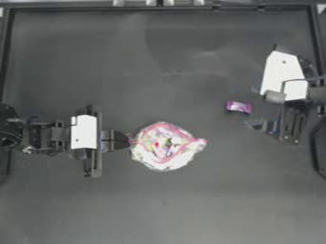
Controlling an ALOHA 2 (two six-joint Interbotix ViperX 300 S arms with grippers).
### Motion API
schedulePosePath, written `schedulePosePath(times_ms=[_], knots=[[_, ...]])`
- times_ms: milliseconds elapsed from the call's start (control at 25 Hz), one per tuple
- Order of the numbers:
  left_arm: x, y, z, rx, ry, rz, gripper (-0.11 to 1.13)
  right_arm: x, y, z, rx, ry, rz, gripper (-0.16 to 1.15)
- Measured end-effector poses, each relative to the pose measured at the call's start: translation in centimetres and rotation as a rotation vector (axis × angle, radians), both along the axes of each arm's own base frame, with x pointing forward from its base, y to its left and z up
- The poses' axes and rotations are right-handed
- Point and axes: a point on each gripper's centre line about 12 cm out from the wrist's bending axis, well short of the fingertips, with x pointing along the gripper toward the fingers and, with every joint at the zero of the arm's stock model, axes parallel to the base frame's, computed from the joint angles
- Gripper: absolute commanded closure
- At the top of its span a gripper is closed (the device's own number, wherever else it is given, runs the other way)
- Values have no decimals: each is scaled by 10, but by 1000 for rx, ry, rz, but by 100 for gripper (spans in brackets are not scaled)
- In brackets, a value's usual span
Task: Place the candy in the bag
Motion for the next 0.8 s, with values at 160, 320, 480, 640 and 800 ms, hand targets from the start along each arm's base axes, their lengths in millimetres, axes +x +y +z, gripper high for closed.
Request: schedulePosePath(times_ms=[160, 320, 480, 640, 800], knots=[[0, 0, 0, 0, -2, 0, 98, -13, -5, -7, 4, -46, -27, -3], [2, 0, 1, 0, -3, 0, 98, -28, -11, -18, 1, -78, -61, -3], [6, 0, -1, 1, 0, -2, 98, -38, -17, -32, -2, -104, -93, -3], [9, 0, -4, 1, 8, -2, 98, -43, -22, -38, -11, -129, -111, -3], [10, 0, -5, 1, 8, -2, 98, -43, -25, -45, -16, -140, -115, -3]])
